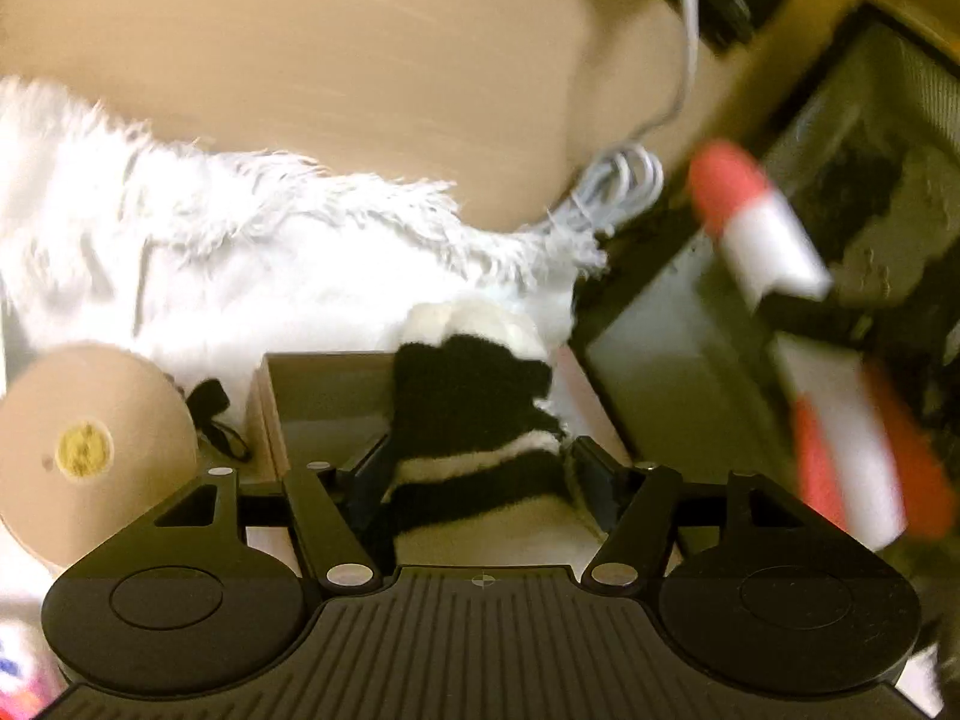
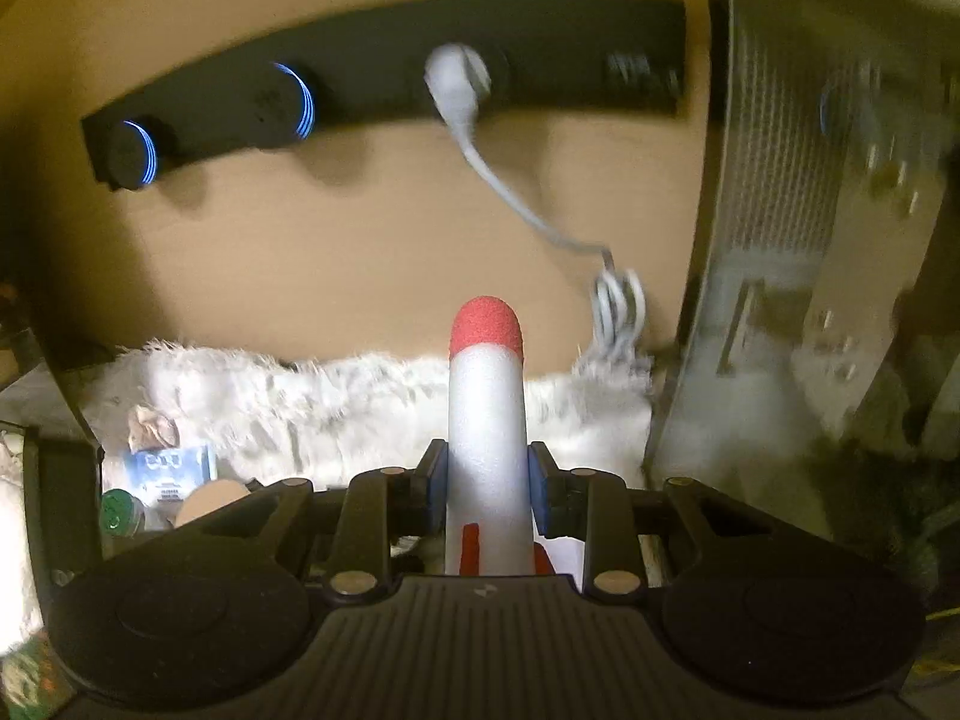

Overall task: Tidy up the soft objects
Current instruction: 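Lower the striped sock and foam rocket into the pink box and open both tools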

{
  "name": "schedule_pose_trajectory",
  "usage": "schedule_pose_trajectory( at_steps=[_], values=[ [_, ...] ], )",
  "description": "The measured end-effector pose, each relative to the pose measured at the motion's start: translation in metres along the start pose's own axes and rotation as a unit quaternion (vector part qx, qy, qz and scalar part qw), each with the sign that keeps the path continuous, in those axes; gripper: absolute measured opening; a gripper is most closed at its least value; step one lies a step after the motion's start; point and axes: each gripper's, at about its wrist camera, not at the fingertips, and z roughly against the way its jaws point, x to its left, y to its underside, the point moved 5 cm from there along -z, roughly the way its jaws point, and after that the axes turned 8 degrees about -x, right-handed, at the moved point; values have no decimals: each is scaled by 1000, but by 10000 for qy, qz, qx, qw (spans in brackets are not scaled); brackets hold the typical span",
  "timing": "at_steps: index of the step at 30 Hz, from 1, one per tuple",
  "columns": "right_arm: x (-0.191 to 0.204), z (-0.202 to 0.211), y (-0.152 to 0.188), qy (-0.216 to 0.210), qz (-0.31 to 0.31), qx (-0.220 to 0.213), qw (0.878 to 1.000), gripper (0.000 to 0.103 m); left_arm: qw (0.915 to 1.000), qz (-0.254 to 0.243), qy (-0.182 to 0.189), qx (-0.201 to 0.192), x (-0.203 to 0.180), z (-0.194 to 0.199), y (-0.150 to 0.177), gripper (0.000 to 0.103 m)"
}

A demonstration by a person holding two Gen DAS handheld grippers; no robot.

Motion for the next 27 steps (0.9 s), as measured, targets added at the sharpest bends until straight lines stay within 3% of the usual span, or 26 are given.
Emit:
schedule_pose_trajectory(
  at_steps=[4,6,10,13,14,18,20,21,23,27],
  values=[
    [-11,-16,21,-6,-268,386,9989,27,9984,321,235,-391,7,17,-13,69],
    [-14,-27,34,16,-337,587,9977,27,9986,274,230,-402,7,26,-17,69],
    [-19,-55,64,-92,-519,1080,9928,28,9995,-157,-12,259,2,18,-5,69],
    [-21,-66,82,-53,-576,1374,9888,33,9985,-131,177,505,-4,11,12,66],
    [-22,-63,83,-63,-563,1347,9893,36,9983,-117,273,510,-8,10,15,61],
    [-32,-34,67,135,-403,800,9959,38,9951,-376,637,660,-38,2,30,57],
    [-36,-19,56,301,-235,494,9980,38,9938,-375,770,710,-49,-5,37,47],
    [-37,-12,52,352,-152,376,9986,38,9947,-457,649,660,-50,-9,40,46],
    [-36,-3,48,294,-132,271,9991,38,9957,-571,309,660,-46,-18,43,33],
    [-39,-5,56,185,-402,415,9982,38,9977,-302,365,492,-33,-2,43,33]
  ],
)
